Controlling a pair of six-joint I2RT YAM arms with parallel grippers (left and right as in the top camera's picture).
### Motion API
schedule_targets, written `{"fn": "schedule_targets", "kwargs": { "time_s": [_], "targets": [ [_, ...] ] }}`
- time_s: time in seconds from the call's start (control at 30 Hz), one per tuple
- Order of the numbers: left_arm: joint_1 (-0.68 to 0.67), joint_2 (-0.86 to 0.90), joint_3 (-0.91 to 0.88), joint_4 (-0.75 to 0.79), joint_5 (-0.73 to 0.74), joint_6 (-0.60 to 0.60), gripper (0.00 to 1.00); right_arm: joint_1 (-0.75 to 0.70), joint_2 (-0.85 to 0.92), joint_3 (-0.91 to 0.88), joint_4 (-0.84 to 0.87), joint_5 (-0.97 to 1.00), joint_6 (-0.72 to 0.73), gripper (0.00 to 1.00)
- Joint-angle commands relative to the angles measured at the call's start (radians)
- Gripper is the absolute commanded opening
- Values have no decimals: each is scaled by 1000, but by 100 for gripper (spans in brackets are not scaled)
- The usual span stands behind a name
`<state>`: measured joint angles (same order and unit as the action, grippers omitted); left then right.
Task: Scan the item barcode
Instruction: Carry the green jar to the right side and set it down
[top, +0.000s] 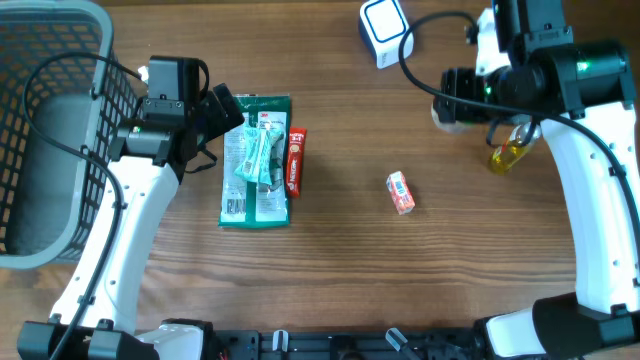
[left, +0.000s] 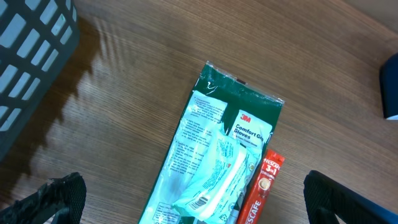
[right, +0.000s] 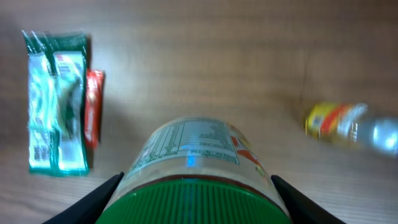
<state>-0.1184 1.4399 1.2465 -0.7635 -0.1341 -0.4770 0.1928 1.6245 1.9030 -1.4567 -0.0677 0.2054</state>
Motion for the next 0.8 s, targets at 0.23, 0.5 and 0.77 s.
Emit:
{"fn": "schedule_targets", "kwargs": {
  "time_s": [0.23, 0.5, 0.77],
  "targets": [
    [3, -4, 12, 0, -6, 1, 100, -1, -52, -321, 21, 127, 146, 13],
    [3, -4, 13, 0, -6, 1, 100, -2, -50, -705, 379, 166, 161, 22],
    [3, -4, 13, -1, -6, 1, 100, -2, -45, -899, 624, 293, 160, 25]
  ]
}}
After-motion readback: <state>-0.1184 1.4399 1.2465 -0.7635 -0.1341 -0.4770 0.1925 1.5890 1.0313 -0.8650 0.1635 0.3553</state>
